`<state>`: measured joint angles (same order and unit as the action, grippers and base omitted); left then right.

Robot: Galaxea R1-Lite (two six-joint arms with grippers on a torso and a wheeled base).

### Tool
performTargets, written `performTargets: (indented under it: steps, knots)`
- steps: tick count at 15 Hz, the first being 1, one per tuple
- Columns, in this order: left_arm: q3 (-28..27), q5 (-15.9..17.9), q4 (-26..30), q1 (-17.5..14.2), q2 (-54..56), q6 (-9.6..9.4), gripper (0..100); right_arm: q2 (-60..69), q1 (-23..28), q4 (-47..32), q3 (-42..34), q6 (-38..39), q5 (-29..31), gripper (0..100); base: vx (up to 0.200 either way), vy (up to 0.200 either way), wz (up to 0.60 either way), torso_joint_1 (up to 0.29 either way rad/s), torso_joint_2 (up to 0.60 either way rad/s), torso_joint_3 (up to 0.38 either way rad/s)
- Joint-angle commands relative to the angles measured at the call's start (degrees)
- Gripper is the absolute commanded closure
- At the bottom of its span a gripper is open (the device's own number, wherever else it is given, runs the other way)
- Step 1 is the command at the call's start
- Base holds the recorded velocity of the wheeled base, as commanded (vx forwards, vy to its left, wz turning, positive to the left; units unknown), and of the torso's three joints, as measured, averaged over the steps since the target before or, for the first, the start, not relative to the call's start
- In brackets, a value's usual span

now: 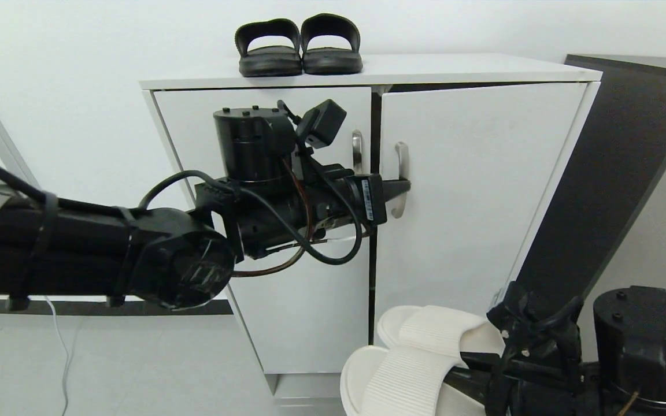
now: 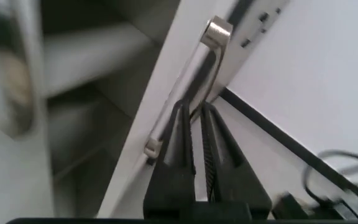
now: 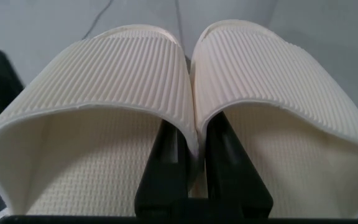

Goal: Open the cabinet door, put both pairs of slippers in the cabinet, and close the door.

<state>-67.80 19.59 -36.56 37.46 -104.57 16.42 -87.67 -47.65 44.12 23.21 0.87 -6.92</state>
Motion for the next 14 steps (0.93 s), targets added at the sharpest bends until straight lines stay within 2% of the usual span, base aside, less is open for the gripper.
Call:
performTargets:
  steps: [1,4,6,9,12,14]
  knots:
    - [4.7,0.01,-0.53,1.83,6.13,-0.07,100,1.89,-0.07,0.0,-1.15,-0.07,-0.99,100,0.0,0.0,0.0,0.0,0.0,0.0]
    - [9.01,0.01,-0.53,2.35,11.14,-0.07,100,1.89,-0.34,-0.08,-1.68,-0.6,-1.34,100,0.0,0.0,0.0,0.0,0.0,0.0]
    - [10.24,0.1,-0.53,1.03,12.11,0.1,100,1.98,-1.21,0.0,-2.29,-0.87,-2.04,100,0.0,0.0,0.0,0.0,0.0,0.0]
    - [9.44,0.71,-1.15,-2.31,8.68,0.28,100,1.98,-2.09,-0.08,-3.17,-0.95,-2.22,100,0.0,0.0,0.0,0.0,0.0,0.0]
    - [5.84,1.86,-6.68,-2.57,2.0,0.37,100,2.07,-3.32,-0.08,-3.52,-0.78,-2.39,100,0.0,0.0,0.0,0.0,0.0,0.0]
    - [2.85,1.77,-8.26,-2.57,-2.57,0.37,100,2.16,-4.29,-0.26,-4.4,-0.87,-2.3,100,0.0,0.0,0.0,0.0,0.0,0.0]
